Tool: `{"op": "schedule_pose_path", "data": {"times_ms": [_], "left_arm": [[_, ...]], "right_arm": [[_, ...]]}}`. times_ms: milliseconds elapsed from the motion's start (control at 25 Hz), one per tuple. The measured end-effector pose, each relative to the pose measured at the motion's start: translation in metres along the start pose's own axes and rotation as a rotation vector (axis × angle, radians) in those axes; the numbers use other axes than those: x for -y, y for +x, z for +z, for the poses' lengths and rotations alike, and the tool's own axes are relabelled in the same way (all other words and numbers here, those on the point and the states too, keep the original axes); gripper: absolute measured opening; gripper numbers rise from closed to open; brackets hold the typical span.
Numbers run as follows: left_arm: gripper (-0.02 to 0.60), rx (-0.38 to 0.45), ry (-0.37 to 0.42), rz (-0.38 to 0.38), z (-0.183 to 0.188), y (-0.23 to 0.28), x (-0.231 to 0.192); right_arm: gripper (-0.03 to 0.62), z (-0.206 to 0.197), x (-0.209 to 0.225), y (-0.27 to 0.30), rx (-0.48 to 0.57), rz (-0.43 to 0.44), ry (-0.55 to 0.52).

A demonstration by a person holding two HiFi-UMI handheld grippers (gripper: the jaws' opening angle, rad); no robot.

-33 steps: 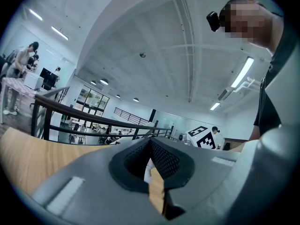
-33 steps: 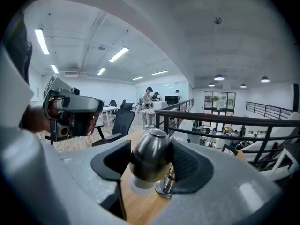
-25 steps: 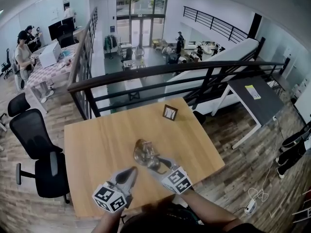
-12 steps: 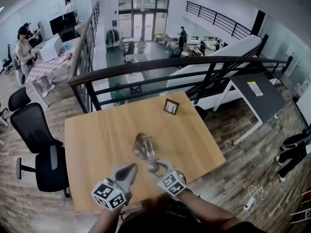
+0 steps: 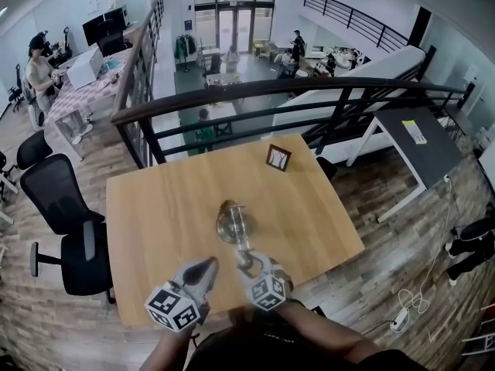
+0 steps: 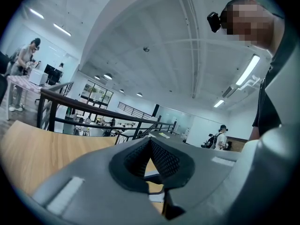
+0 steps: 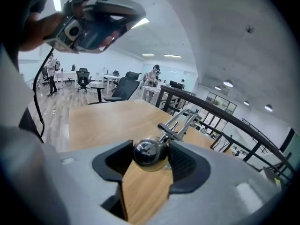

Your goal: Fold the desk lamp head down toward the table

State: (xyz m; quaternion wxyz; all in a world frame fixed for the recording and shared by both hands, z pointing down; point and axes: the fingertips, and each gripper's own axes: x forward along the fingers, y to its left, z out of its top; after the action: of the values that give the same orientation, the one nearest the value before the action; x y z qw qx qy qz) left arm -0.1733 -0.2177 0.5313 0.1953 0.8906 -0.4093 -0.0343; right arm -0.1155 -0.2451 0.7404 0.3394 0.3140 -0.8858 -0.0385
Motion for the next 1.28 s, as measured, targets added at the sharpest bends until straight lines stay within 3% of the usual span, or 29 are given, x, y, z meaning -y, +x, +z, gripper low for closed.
{"op": "schedule_pose_path", "data": {"times_ms": [480,1080,1280], "left_arm": [[0.002,-0.057,0.004,0.031,-0.018,-0.003,-0.006],[0.002,-0.087,0.015,0.03,-0.035,0.001,-0.005],[0.002,-0.075,0.012,0.037,-0.034,0.0,-0.008]], "right_arm": [[0.224,-0.039,-0.008,0.043,-0.014,-0.098,-0.1],[0.218,-0.052,-0.007,0.059,-0.055,-0.104,-0.11],[0.218,-0.047,-0.004,0.053,-0.071,-0.083,-0.07]]}}
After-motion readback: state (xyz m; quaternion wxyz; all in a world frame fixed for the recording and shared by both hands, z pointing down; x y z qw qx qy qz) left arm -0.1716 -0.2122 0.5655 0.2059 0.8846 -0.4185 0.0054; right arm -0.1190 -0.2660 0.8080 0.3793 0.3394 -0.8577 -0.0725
